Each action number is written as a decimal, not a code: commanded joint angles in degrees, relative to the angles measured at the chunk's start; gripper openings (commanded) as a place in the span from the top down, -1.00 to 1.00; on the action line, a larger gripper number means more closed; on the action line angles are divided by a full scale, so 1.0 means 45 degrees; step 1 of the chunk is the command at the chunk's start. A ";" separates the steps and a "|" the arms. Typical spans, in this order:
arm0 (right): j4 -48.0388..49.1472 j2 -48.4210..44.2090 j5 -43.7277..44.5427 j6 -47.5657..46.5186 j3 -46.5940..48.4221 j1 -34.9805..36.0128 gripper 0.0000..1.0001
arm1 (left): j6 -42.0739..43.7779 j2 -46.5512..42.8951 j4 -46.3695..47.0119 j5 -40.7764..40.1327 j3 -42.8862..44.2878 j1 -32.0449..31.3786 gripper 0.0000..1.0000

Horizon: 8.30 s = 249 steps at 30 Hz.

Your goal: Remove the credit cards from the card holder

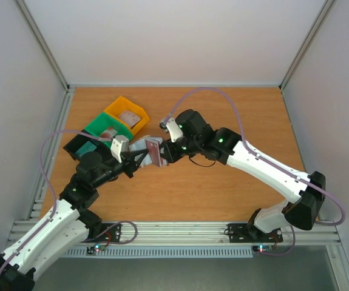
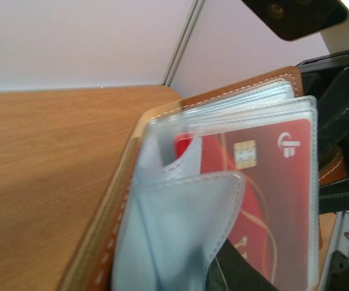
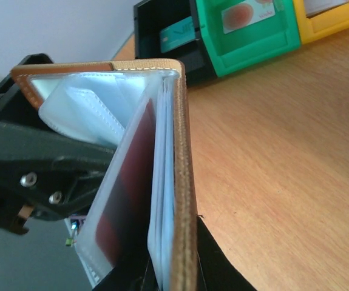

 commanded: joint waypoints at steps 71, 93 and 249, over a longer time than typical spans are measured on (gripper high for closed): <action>0.0060 -0.2781 -0.4764 -0.3477 -0.0861 -0.1098 0.97 | -0.2501 0.0392 0.2166 0.4312 0.0553 -0.0507 0.12; 0.0536 -0.2746 -0.4588 -0.3805 -0.1139 -0.0893 0.96 | -0.1960 0.0086 0.3248 0.7020 0.1349 -0.0887 0.60; -0.1455 -0.4433 -0.6765 -0.5986 -0.2030 -0.2479 0.98 | -0.2812 -0.0921 0.1473 0.7613 0.0670 0.0330 1.00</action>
